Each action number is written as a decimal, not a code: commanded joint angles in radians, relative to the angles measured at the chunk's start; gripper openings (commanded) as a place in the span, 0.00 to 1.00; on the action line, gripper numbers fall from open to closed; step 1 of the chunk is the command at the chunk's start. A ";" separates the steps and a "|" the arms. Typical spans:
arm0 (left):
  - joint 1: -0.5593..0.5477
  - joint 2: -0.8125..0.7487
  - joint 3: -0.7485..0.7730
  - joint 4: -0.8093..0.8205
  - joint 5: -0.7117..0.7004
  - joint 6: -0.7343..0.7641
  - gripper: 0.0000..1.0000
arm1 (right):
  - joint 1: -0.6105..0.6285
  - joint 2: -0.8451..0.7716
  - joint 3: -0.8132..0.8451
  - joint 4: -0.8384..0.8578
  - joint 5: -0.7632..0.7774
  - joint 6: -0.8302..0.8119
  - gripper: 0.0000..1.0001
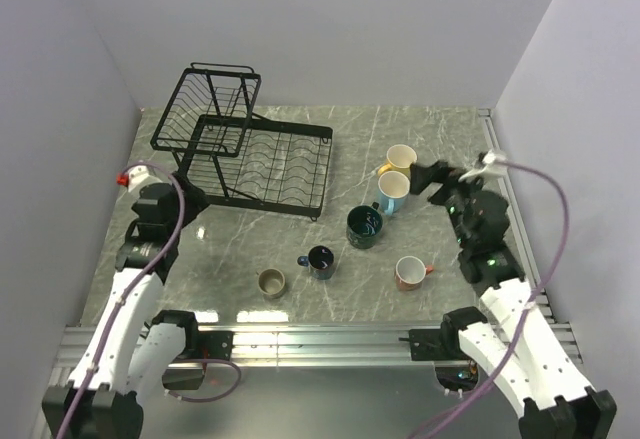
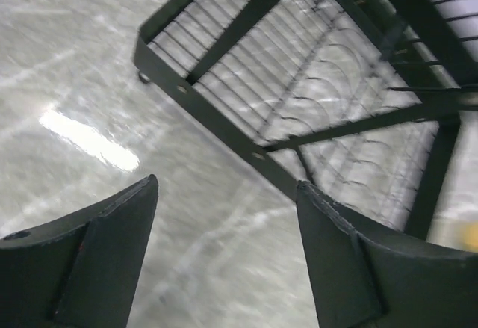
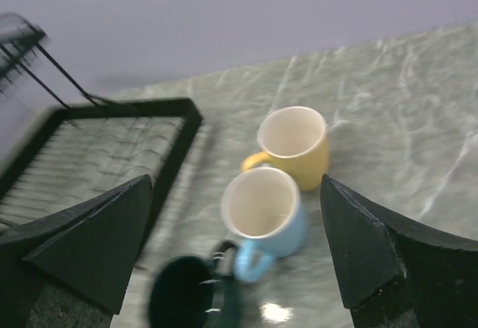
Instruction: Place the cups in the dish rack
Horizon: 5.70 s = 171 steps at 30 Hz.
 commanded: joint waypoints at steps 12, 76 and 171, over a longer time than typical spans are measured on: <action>-0.009 -0.120 0.334 -0.596 0.270 -0.041 0.93 | -0.027 0.452 0.644 -0.845 -0.060 0.348 0.98; -0.008 -0.047 0.978 -0.834 0.561 -0.036 0.99 | -0.032 0.609 0.866 -0.999 -0.111 0.282 0.00; -0.333 0.142 0.657 0.271 0.664 -0.422 0.99 | 0.272 0.771 0.913 0.242 -1.018 1.162 0.00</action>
